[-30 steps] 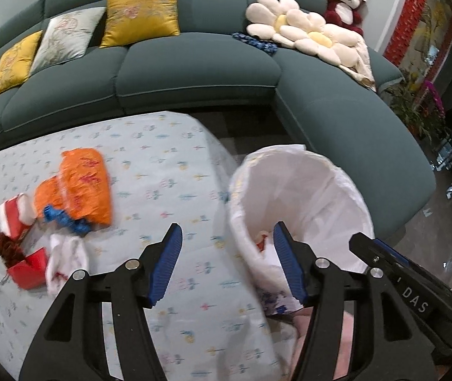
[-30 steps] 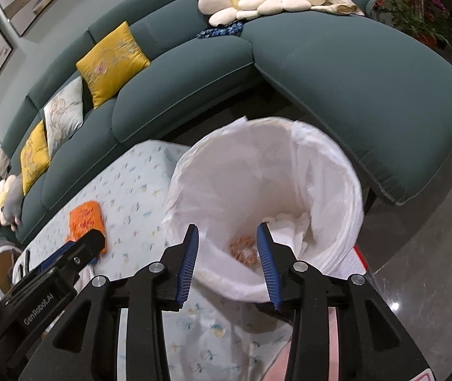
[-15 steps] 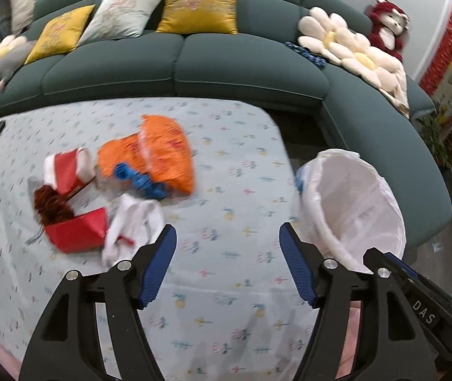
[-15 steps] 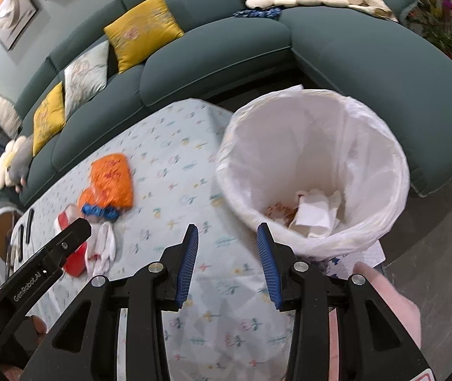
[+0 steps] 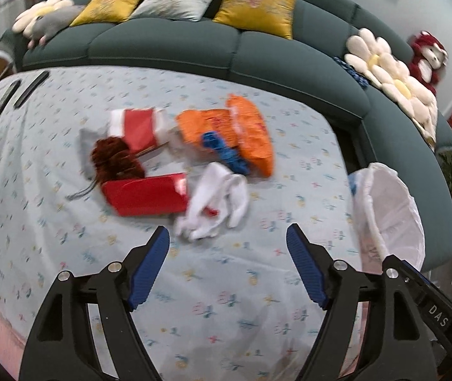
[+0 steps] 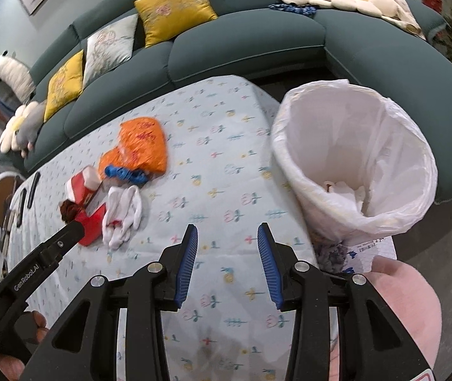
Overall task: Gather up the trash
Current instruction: 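Move both grippers back over the table toward the red box and gloves, then grasp the red paper box with the left gripper while the right gripper grasps the white gloves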
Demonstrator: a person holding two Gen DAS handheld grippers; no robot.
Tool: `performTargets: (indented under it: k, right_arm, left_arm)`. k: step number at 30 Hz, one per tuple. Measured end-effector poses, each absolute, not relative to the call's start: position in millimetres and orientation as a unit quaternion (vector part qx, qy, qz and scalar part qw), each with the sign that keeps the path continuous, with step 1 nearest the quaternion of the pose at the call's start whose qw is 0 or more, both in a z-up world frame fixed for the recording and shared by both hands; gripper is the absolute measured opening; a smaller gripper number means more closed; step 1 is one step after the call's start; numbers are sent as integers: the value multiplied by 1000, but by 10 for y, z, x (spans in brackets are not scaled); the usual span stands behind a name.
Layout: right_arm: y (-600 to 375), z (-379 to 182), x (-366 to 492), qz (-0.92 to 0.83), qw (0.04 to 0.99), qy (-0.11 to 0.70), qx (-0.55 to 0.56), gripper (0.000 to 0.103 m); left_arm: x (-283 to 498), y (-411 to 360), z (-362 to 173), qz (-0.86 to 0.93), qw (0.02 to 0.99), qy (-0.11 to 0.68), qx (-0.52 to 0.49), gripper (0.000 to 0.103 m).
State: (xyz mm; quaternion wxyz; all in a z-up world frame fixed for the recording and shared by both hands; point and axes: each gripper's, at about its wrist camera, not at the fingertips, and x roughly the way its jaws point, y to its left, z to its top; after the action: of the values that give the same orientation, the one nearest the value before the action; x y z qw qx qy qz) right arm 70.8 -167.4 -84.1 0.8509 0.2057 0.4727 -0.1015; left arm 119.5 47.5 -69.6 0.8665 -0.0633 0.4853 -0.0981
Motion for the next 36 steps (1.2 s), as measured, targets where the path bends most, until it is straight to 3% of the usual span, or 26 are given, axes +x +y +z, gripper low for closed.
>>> performTargets:
  k: [8,12,19,36]
  right_arm:
    - [-1343,-877,785,-83,851,486,183,39]
    - [-1195,-920,814,-78,849,493,173,46]
    - [-936,-967,924,-62,849,502,154,47]
    - [-573,-1157,1661,-44,835,523,167,47]
  left_arm:
    - [1140,972,-818,-53,864,489,-105,80]
    - [1138,1200,-896,-35,857,497,-133,80]
    - [1171,1525,-983,-12,841,504,-195,81]
    - [1970,1577,-1290,51,723,590,-356,81]
